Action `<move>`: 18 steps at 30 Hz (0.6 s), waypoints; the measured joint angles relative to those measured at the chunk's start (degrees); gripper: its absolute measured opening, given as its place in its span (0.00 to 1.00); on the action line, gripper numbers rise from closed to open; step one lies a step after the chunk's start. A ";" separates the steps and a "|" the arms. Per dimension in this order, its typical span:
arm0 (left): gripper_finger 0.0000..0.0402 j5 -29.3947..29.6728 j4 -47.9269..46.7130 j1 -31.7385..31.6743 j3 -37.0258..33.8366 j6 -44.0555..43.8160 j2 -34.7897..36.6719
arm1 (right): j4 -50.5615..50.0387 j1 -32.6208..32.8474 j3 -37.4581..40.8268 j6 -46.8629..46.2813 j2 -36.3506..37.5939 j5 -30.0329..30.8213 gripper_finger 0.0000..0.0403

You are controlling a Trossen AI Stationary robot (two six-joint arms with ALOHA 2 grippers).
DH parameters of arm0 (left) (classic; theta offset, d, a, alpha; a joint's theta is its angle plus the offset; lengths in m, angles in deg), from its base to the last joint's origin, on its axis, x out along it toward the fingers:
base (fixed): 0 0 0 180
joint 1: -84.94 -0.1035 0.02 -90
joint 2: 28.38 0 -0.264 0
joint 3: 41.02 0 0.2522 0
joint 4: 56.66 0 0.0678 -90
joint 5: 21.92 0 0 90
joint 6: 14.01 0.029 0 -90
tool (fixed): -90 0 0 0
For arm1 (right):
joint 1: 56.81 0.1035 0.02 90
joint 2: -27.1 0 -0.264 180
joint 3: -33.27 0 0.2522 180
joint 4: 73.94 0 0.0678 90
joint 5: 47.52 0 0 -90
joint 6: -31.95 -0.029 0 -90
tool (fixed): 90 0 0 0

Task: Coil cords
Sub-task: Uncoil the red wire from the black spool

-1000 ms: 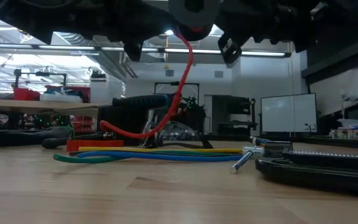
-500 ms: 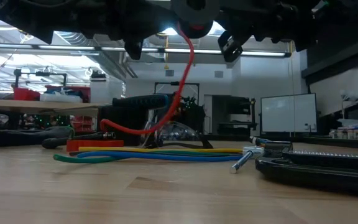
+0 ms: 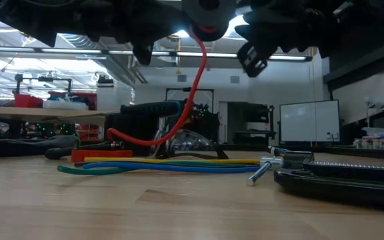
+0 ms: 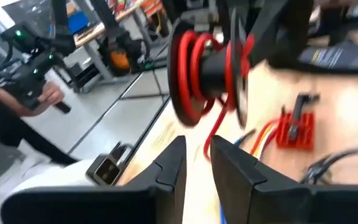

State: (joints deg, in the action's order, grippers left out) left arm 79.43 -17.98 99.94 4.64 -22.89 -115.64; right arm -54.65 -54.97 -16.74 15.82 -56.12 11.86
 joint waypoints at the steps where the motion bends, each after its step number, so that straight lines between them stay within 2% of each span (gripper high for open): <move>1: 0.00 0.00 -0.19 0.00 0.00 -0.09 0.00 | -1.04 0.00 0.00 -0.06 0.00 -0.05 0.19; 5: 0.00 0.04 -0.30 0.00 0.00 -0.52 0.00 | -2.89 0.00 0.00 -0.11 -0.02 1.77 0.19; 12: 0.00 0.07 -0.32 0.00 0.00 -1.83 0.00 | -2.75 0.00 0.00 0.10 -0.02 9.41 0.19; 18: 0.00 0.11 -0.33 0.00 0.00 -1.83 0.00 | -2.14 0.02 0.00 0.07 -0.02 9.56 0.19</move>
State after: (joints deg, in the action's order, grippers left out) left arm 79.54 -18.31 99.94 4.64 -24.73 -115.64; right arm -56.79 -54.95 -16.74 15.90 -56.14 21.42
